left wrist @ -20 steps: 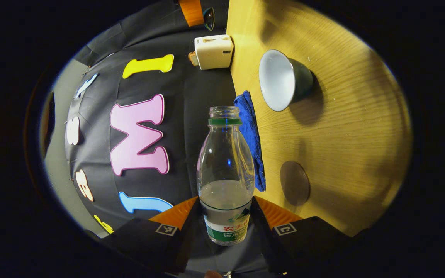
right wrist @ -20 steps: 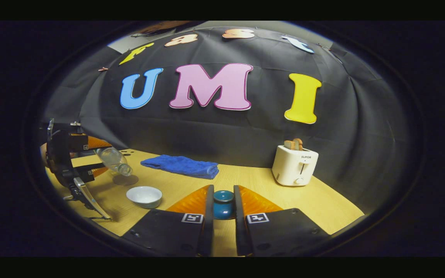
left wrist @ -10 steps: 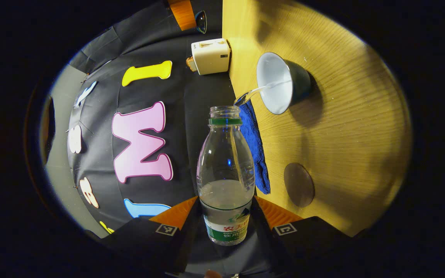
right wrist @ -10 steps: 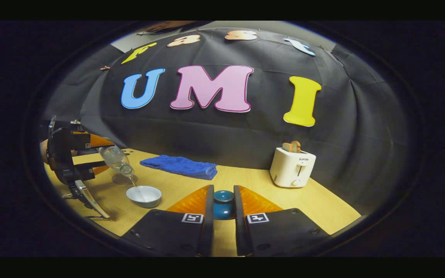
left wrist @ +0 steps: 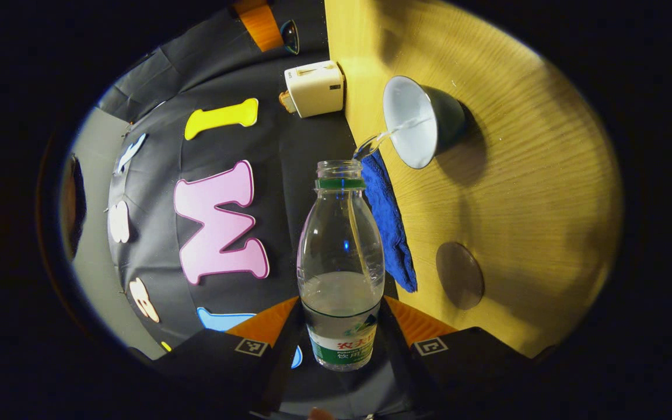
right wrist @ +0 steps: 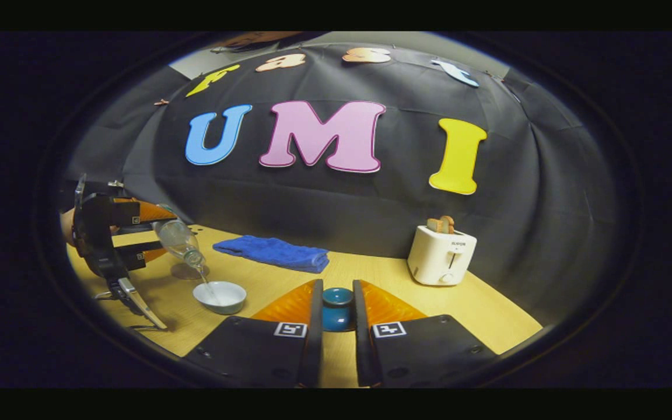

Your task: Open the teacup lid with one hand, grasp the water bottle and pour water into the teacup with the other hand; after pouring, place the water bottle on the coaster and then close the teacup lid.

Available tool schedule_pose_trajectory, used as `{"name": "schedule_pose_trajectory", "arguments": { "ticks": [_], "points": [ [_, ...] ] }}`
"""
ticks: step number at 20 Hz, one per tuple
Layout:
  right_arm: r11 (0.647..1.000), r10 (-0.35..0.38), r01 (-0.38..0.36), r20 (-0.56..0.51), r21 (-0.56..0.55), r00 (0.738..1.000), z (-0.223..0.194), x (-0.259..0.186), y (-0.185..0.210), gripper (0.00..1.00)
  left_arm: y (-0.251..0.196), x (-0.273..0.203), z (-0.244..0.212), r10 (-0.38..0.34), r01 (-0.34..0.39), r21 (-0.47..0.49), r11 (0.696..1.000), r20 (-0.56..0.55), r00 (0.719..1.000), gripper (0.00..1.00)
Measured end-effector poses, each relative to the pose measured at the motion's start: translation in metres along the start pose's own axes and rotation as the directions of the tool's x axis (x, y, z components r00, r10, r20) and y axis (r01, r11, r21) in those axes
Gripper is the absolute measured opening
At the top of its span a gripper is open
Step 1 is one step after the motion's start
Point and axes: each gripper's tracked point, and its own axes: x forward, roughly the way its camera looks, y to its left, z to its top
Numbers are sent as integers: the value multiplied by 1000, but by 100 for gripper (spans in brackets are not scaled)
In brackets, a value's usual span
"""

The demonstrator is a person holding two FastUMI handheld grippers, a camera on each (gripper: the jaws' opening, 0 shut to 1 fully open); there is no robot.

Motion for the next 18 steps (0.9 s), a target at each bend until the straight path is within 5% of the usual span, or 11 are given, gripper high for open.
{"name": "schedule_pose_trajectory", "arguments": {
  "ticks": [18],
  "points": [
    [999,4,-4,11,-34,1000,2,2,0,26,24,13,2,74,-81,93,992,81,994,75]
  ]
}}
